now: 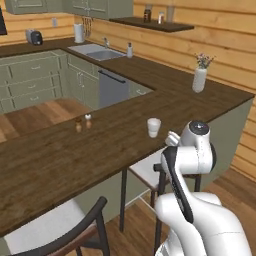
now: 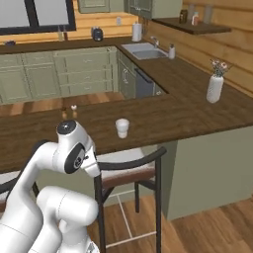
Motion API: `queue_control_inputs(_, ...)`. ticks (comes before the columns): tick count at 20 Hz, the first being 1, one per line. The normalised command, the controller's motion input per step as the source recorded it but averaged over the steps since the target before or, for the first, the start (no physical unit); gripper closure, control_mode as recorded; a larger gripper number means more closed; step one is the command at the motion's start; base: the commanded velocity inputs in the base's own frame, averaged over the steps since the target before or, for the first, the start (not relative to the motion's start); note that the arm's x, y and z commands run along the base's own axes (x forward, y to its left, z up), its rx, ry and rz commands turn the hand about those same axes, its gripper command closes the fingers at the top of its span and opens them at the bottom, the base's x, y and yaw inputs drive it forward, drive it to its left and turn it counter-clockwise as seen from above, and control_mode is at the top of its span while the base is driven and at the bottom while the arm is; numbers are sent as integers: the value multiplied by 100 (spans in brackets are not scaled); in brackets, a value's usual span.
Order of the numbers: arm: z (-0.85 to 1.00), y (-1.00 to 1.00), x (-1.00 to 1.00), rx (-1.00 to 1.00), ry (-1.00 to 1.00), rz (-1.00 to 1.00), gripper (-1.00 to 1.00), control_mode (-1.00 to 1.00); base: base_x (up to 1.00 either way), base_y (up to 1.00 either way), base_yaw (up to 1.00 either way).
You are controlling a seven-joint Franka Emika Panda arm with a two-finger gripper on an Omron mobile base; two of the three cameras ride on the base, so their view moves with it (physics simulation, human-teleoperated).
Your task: Take a straw from the drawer in front and place it inside the glass cup on the dining counter.
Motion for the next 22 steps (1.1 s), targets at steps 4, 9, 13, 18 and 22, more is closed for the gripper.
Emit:
queue_control_inputs(4, 0, 0, 0, 0, 0, 0, 100, 100, 73, 8, 24)
queue_control_inputs(9, 0, 0, 0, 0, 0, 0, 100, 100, 84, 6, 21)
queue_control_inputs(13, 0, 0, 0, 0, 0, 0, 100, 100, 74, 7, 22)
queue_control_inputs(18, 0, 0, 0, 0, 0, 0, 100, 100, 69, 14, 36)
queue_control_inputs(22, 0, 0, 0, 0, 0, 0, 100, 100, 72, 1, 42)
